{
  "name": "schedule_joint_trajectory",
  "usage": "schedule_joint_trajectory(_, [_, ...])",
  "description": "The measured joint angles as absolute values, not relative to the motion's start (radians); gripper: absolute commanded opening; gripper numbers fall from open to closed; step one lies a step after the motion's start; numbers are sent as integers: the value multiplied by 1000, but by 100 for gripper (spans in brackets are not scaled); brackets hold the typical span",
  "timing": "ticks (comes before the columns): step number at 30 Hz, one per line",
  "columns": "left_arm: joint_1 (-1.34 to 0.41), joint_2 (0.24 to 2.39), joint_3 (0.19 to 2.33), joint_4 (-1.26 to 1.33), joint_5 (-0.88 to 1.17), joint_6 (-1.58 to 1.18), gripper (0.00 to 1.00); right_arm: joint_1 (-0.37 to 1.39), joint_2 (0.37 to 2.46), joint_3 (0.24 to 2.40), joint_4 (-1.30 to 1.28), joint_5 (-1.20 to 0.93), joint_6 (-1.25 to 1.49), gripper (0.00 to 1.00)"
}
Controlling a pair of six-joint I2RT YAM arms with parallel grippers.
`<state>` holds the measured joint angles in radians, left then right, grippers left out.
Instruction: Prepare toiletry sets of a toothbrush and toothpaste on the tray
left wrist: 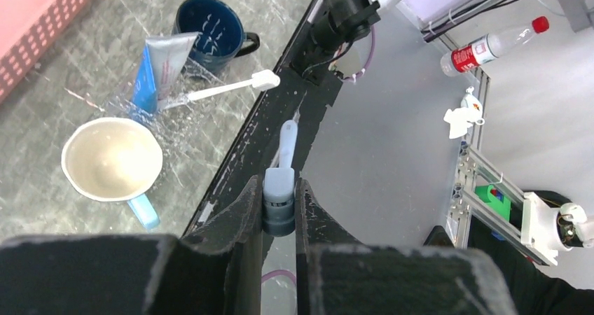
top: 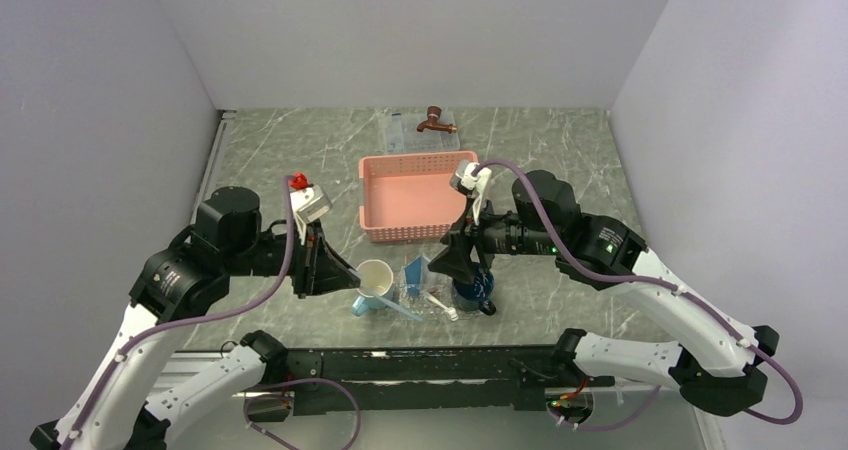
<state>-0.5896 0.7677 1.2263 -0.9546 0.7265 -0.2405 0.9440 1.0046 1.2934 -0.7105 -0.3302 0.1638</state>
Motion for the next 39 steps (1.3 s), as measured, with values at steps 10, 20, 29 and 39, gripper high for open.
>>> schedule_joint_trajectory(10, [-942, 777, 1214, -966, 337, -432, 0, 941, 955, 1199, -706, -158, 214, 62])
schedule_joint_trajectory(20, [-1158, 862, 1193, -971, -64, -590, 0, 938, 885, 1117, -694, -99, 252, 62])
schedule_joint_trajectory(29, [-1249, 907, 1193, -965, -303, -644, 0, 937, 843, 1075, -677, -75, 266, 62])
schedule_joint_trajectory(39, [-1270, 918, 1193, -918, -373, -640, 0, 937, 841, 1058, -663, -68, 266, 62])
